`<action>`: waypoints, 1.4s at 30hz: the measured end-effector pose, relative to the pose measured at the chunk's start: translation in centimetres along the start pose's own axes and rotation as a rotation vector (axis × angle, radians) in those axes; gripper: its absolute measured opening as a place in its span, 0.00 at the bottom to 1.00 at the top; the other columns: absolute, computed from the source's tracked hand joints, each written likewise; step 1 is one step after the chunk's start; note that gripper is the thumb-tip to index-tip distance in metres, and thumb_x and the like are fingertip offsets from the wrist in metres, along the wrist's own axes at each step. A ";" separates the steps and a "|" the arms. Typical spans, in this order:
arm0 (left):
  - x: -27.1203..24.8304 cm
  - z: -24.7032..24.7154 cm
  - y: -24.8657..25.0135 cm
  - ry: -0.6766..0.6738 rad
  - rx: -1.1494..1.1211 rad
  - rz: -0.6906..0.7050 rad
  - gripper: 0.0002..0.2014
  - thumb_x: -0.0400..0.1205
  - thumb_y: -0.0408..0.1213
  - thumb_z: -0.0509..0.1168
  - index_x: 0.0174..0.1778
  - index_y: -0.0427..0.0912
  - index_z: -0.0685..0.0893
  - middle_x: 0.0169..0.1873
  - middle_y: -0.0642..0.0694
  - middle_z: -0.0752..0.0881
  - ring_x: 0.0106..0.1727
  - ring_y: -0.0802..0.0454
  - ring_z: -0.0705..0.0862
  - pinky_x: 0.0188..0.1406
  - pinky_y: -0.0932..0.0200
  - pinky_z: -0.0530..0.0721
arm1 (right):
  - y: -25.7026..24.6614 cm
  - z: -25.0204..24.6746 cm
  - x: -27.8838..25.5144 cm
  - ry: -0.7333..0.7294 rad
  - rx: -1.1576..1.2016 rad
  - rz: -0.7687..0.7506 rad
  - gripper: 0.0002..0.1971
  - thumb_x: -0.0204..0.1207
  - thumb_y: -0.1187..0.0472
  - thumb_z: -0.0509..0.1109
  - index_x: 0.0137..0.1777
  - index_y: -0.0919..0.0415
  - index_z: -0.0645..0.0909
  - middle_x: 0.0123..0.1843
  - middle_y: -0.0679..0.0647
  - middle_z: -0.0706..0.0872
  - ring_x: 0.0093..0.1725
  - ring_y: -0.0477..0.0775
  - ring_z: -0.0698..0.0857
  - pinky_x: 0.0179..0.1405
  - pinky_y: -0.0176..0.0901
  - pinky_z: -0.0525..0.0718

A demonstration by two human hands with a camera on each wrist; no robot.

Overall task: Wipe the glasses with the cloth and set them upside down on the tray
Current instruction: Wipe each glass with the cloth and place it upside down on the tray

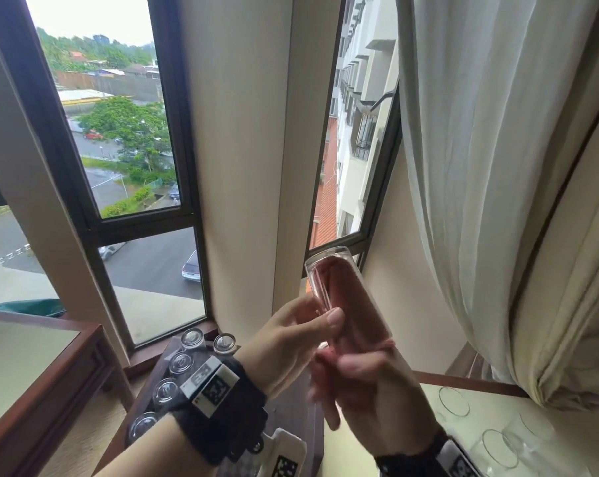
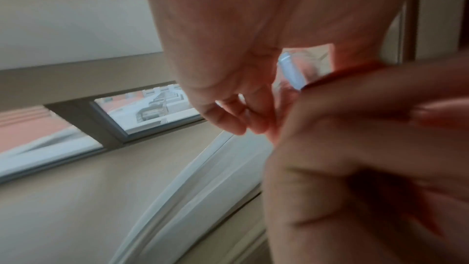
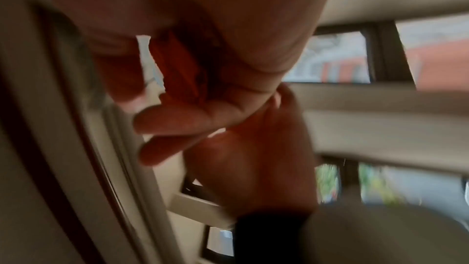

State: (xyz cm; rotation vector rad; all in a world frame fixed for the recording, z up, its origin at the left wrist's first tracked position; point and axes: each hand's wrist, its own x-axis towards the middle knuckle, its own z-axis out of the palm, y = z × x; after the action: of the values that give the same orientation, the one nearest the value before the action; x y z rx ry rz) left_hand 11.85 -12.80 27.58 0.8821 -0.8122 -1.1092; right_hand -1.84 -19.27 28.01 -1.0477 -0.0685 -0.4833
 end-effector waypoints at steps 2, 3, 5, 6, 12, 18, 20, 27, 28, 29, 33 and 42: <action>0.1 0.2 -0.2 -0.059 -0.053 0.023 0.39 0.75 0.43 0.85 0.67 0.18 0.74 0.53 0.32 0.89 0.54 0.39 0.90 0.58 0.48 0.90 | -0.1 0.7 -0.1 -0.041 0.348 -0.029 0.25 0.85 0.51 0.64 0.77 0.66 0.74 0.58 0.67 0.90 0.31 0.61 0.89 0.23 0.44 0.86; 0.2 0.4 0.0 -0.067 -0.024 0.037 0.42 0.75 0.45 0.85 0.70 0.18 0.72 0.58 0.26 0.87 0.60 0.35 0.88 0.68 0.40 0.87 | -0.3 0.9 0.0 0.008 0.390 -0.029 0.26 0.87 0.47 0.59 0.75 0.66 0.76 0.57 0.65 0.91 0.27 0.59 0.88 0.21 0.43 0.85; 0.4 0.4 0.3 -0.081 0.055 0.052 0.40 0.81 0.45 0.80 0.77 0.22 0.70 0.69 0.16 0.80 0.70 0.29 0.82 0.80 0.28 0.77 | -1.0 0.9 0.1 0.220 0.256 -0.030 0.25 0.86 0.45 0.59 0.67 0.64 0.83 0.43 0.64 0.88 0.16 0.53 0.79 0.13 0.37 0.79; 0.4 0.5 0.6 -0.098 0.134 0.055 0.35 0.84 0.43 0.76 0.79 0.26 0.71 0.72 0.19 0.80 0.73 0.30 0.82 0.80 0.29 0.78 | -1.3 0.8 0.1 0.319 0.143 -0.038 0.23 0.85 0.45 0.63 0.65 0.64 0.84 0.37 0.64 0.83 0.13 0.52 0.75 0.12 0.35 0.75; -0.4 -0.5 1.7 -0.017 0.260 0.051 0.20 0.87 0.34 0.71 0.77 0.39 0.81 0.69 0.40 0.90 0.70 0.46 0.89 0.67 0.53 0.88 | -2.0 -1.4 -1.2 0.551 -0.816 -0.248 0.16 0.75 0.49 0.77 0.33 0.61 0.86 0.21 0.58 0.81 0.16 0.53 0.77 0.18 0.36 0.74; 0.1 1.4 3.5 0.164 0.107 -0.098 0.57 0.65 0.80 0.71 0.73 0.31 0.83 0.64 0.25 0.87 0.59 0.40 0.89 0.63 0.46 0.91 | -0.6 -2.0 -1.5 0.257 -1.447 -0.680 0.18 0.76 0.65 0.81 0.66 0.57 0.89 0.67 0.51 0.89 0.60 0.46 0.90 0.57 0.40 0.88; 0.3 1.9 3.9 0.199 0.079 -0.055 0.50 0.70 0.70 0.76 0.69 0.24 0.84 0.58 0.24 0.89 0.54 0.41 0.89 0.65 0.45 0.90 | -0.4 -1.6 -1.3 0.247 -1.631 -0.680 0.23 0.74 0.62 0.82 0.71 0.56 0.86 0.71 0.51 0.86 0.59 0.52 0.91 0.56 0.43 0.90; 0.4 1.8 3.9 0.149 0.210 0.125 0.23 0.76 0.46 0.83 0.59 0.32 0.93 0.53 0.33 0.94 0.56 0.38 0.93 0.67 0.43 0.91 | -0.5 -0.5 -1.1 0.265 -1.647 -0.446 0.31 0.78 0.54 0.75 0.82 0.44 0.74 0.65 0.40 0.86 0.50 0.40 0.88 0.58 0.17 0.77; 0.4 1.6 3.9 0.081 0.179 0.143 0.21 0.78 0.44 0.82 0.59 0.33 0.92 0.54 0.34 0.94 0.56 0.39 0.93 0.65 0.44 0.91 | -0.5 -0.1 -1.4 0.287 -1.527 -0.403 0.29 0.75 0.55 0.77 0.78 0.44 0.78 0.62 0.40 0.87 0.46 0.40 0.89 0.55 0.18 0.79; 0.4 1.2 3.8 0.002 0.121 0.151 0.19 0.80 0.43 0.81 0.61 0.33 0.91 0.54 0.35 0.93 0.57 0.42 0.92 0.63 0.48 0.90 | -1.0 0.7 -1.7 0.343 -1.333 -0.306 0.23 0.72 0.54 0.79 0.68 0.43 0.85 0.55 0.43 0.89 0.40 0.43 0.90 0.48 0.26 0.85; 1.1 0.1 2.9 -0.154 -0.123 0.129 0.40 0.78 0.45 0.82 0.76 0.20 0.76 0.68 0.24 0.80 0.69 0.32 0.80 0.74 0.42 0.83 | -2.9 2.6 -1.8 0.287 -0.751 0.154 0.15 0.71 0.53 0.83 0.47 0.63 0.85 0.36 0.60 0.92 0.28 0.54 0.90 0.21 0.41 0.84; 3.4 0.9 1.7 0.273 0.461 -0.040 0.37 0.69 0.71 0.80 0.50 0.36 0.95 0.53 0.25 0.92 0.59 0.23 0.89 0.68 0.27 0.86 | 0.1 -1.9 -0.8 0.366 -1.852 -0.092 0.13 0.78 0.44 0.68 0.46 0.52 0.86 0.33 0.45 0.87 0.28 0.47 0.84 0.30 0.41 0.87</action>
State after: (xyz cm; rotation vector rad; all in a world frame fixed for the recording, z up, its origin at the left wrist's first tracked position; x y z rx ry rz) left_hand 12.52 -15.91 29.84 1.4071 -0.8359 -0.8206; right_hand -2.77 -20.53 26.73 -2.7244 0.8145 -0.8023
